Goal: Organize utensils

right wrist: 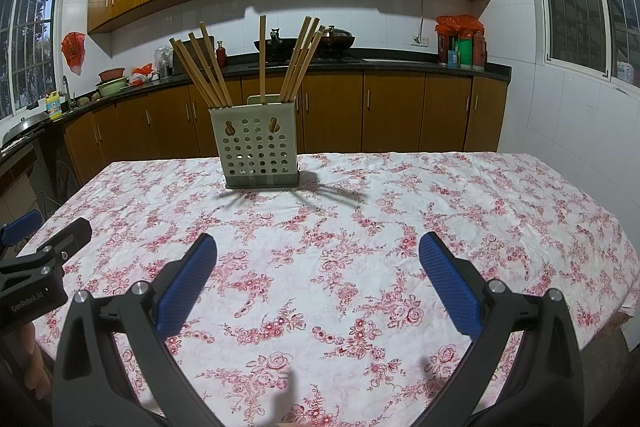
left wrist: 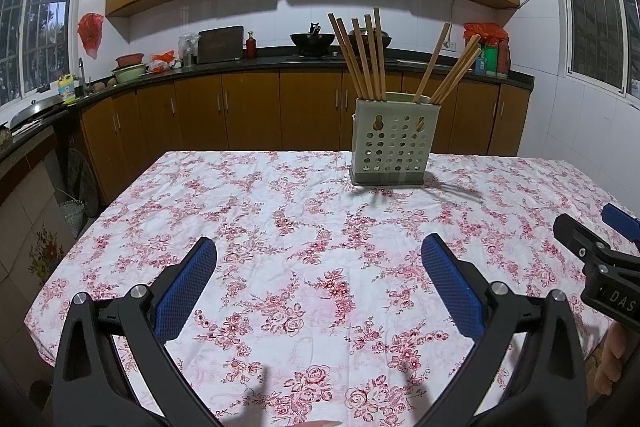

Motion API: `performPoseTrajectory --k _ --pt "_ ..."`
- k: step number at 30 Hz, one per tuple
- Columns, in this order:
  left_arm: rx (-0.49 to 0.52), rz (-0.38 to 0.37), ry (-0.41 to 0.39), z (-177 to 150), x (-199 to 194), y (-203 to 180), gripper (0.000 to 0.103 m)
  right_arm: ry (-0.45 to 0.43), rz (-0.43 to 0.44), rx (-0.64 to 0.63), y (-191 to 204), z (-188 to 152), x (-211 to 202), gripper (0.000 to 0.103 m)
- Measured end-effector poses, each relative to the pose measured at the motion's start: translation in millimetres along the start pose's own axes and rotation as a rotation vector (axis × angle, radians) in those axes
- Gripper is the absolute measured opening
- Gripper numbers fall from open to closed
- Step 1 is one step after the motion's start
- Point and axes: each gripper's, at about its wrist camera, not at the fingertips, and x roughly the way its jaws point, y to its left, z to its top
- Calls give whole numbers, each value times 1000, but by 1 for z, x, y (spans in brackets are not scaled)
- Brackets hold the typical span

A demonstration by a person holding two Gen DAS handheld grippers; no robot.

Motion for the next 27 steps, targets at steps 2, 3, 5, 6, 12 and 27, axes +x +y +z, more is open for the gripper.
performPoseTrajectory --k 2,3,5,6,12,27 --pt "-1 0 0 0 0 0 101 0 0 0 0 0 0 99" --pt "-2 -1 0 0 0 0 101 -1 0 0 0 0 0 99" --pt "-2 -3 0 1 0 0 101 -1 -1 -1 1 0 0 99" --pt "-2 -3 0 1 0 -1 101 0 -1 0 0 0 0 99" --pt "-1 -4 0 1 0 -1 101 0 0 1 0 0 0 99" --pt "-3 2 -4 2 1 -1 101 -1 1 1 0 0 0 99"
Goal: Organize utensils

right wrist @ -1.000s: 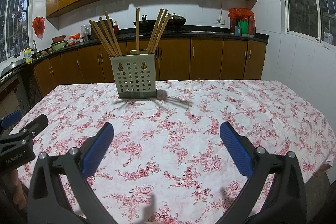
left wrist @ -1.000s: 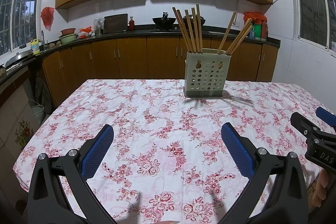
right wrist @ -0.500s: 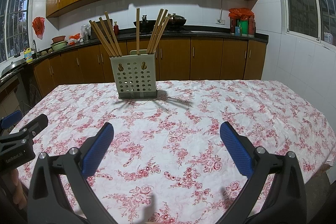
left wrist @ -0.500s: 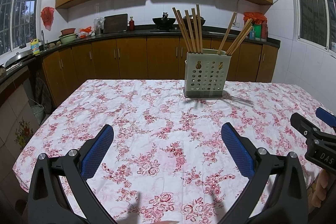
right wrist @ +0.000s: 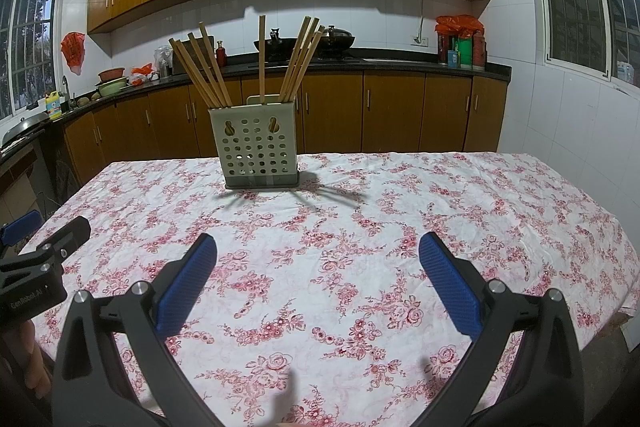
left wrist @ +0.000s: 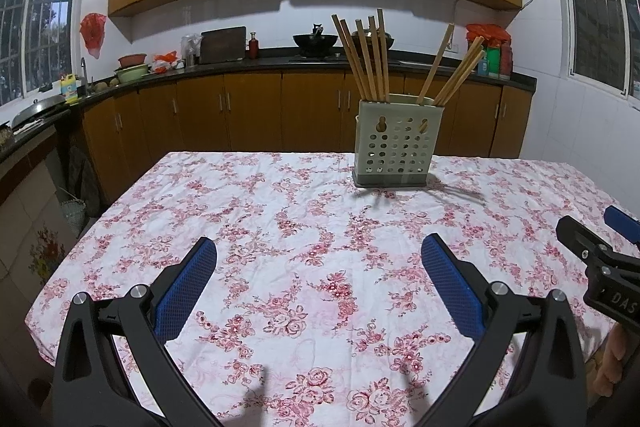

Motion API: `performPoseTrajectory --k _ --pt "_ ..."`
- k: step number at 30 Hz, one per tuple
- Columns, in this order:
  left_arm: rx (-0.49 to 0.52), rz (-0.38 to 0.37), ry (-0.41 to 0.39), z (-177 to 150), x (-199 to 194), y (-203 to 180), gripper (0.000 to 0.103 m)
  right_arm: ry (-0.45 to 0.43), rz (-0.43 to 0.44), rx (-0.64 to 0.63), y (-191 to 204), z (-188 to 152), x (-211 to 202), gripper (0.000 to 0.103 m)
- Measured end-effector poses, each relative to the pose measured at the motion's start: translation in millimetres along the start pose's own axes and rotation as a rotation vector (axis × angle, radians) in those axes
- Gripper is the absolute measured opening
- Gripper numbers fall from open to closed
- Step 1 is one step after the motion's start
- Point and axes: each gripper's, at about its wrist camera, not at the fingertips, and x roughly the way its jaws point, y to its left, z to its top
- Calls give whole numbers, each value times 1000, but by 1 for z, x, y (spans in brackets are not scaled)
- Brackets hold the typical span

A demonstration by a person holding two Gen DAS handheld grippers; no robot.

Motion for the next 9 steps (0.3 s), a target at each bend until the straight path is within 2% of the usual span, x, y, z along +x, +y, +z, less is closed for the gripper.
performPoseTrajectory --k 9 --pt "-6 0 0 0 1 2 101 0 -1 1 0 0 0 99"
